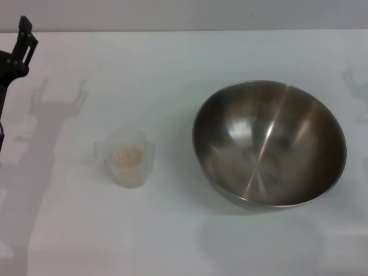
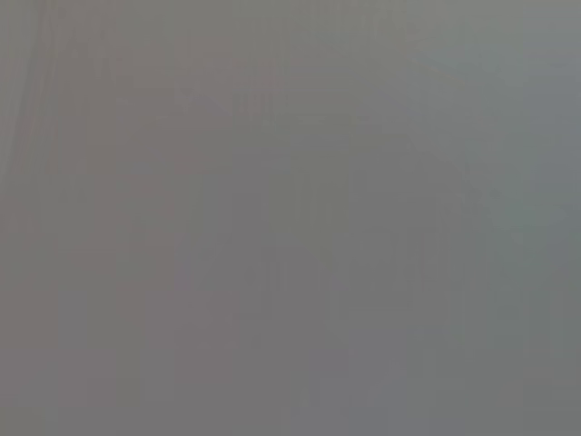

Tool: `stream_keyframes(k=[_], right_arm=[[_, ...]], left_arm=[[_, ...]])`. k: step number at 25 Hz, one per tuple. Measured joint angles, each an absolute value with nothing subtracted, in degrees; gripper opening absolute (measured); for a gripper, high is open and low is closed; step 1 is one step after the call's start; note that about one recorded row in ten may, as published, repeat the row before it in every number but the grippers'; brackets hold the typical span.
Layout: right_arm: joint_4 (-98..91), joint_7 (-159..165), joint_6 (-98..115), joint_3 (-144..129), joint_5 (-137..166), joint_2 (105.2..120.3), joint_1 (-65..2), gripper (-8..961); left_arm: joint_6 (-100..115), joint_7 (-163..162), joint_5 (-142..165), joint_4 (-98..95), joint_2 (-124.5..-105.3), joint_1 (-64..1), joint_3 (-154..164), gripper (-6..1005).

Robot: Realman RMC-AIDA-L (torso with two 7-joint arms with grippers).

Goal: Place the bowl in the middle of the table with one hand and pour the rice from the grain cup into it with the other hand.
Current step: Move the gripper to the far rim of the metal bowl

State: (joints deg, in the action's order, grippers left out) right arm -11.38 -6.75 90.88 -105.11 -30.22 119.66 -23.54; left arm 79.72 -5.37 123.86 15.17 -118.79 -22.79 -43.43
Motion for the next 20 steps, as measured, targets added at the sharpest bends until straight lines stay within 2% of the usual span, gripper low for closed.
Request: stream_keyframes(k=[12, 20], right_arm=[[-10.46, -4.35, 90.02, -104.91, -30.24, 119.71, -23.40, 737], [-11.34, -14.70, 90.74, -104.08, -30.15, 119.39, -23.36, 727]], left_arm=[[79.78, -5.44, 123.85, 15.18, -118.78, -23.75, -44.29, 837], [79.72, -5.58, 123.84, 15.27, -118.79, -23.19, -44.29, 838]])
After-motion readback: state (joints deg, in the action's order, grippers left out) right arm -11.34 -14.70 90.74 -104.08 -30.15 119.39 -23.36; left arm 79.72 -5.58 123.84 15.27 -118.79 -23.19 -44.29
